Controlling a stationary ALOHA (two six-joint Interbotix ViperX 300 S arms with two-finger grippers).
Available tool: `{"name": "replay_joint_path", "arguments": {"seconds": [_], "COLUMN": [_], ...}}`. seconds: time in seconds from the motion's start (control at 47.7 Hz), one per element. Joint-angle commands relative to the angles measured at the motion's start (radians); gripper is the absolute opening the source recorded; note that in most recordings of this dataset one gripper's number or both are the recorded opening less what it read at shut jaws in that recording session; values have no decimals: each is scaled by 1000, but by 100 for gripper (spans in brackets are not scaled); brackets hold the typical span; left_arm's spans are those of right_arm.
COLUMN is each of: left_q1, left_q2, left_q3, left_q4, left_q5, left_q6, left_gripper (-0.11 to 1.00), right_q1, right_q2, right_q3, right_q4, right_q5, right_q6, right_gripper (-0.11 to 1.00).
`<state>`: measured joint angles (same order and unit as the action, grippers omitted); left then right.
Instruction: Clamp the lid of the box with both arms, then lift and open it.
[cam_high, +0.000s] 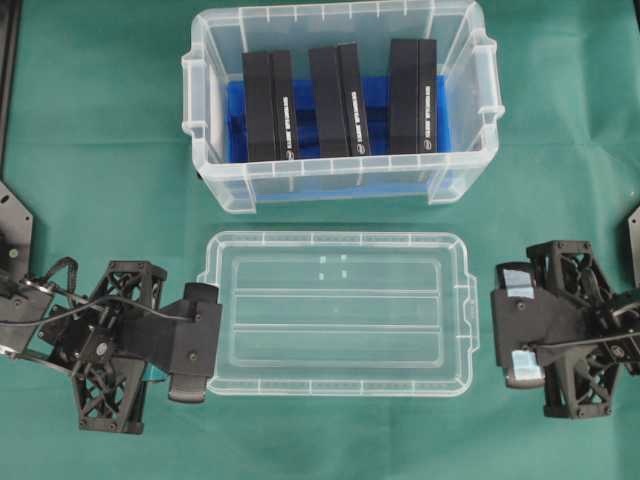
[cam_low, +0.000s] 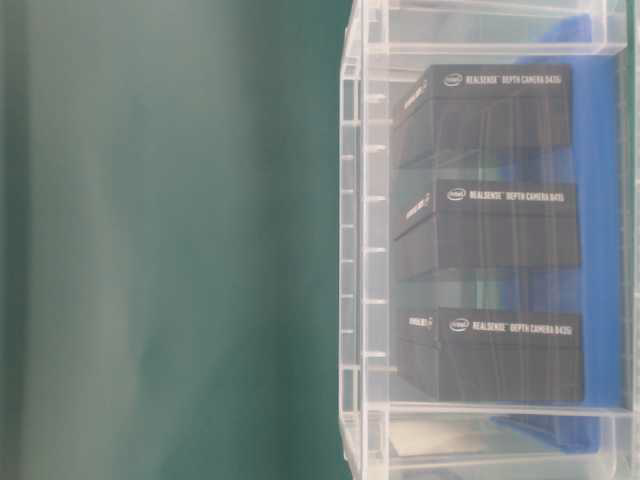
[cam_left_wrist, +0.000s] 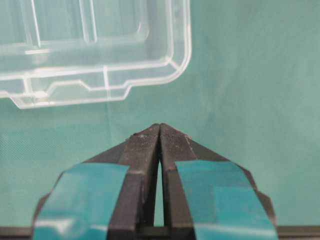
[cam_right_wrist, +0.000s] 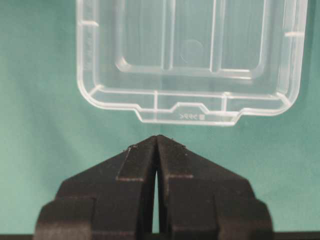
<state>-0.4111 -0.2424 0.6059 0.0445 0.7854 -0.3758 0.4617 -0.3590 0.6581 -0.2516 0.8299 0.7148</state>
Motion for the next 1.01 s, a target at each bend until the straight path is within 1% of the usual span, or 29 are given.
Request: {"name": "replay_joint_path", "arguments": {"seconds": [0.0,0.189,0.314,0.377,0.398,0.461,0.482,0.524,0.649,0.733,0.754,0.838,0.922,0.985], "left_q1": [0,5,32,49,55,71,78,89,135,173,184,229,281,325], "left_q2": [-32,-89,-137,-158,-164,-183,-190,-199,-232,-253,-258,-284,-314,-337], "left_q3": [-40,-112,-170,-187,-193,-204,-209,-215,-225,-215,-210,-192,-170,-153], "left_q4": [8,18,55,84,97,143,167,195,252,272,276,291,299,299], "left_q5": [2,18,48,49,49,48,46,44,37,12,3,-46,-109,-158], "left_q6": [5,6,6,6,6,6,6,5,5,6,6,6,8,9], "left_gripper": [1,1,1,1,1,1,1,1,1,1,1,1,1,1], "right_q1": [3,0,-20,-31,-38,-52,-57,-69,-124,-166,-183,-232,-285,-330], "right_q2": [-12,-31,-61,-78,-89,-109,-117,-133,-184,-218,-229,-253,-272,-281], "right_q3": [-43,-115,-183,-207,-215,-222,-224,-224,-222,-213,-209,-199,-190,-179], "right_q4": [-5,-12,-55,-91,-109,-149,-163,-189,-276,-336,-357,-405,-431,-437], "right_q5": [6,25,69,87,94,98,98,97,86,72,66,54,43,31], "right_q6": [-2,-17,-40,-46,-49,-51,-51,-51,-52,-54,-55,-64,-89,-114], "right_gripper": [0,0,0,0,0,0,0,0,0,0,0,0,0,0]}}
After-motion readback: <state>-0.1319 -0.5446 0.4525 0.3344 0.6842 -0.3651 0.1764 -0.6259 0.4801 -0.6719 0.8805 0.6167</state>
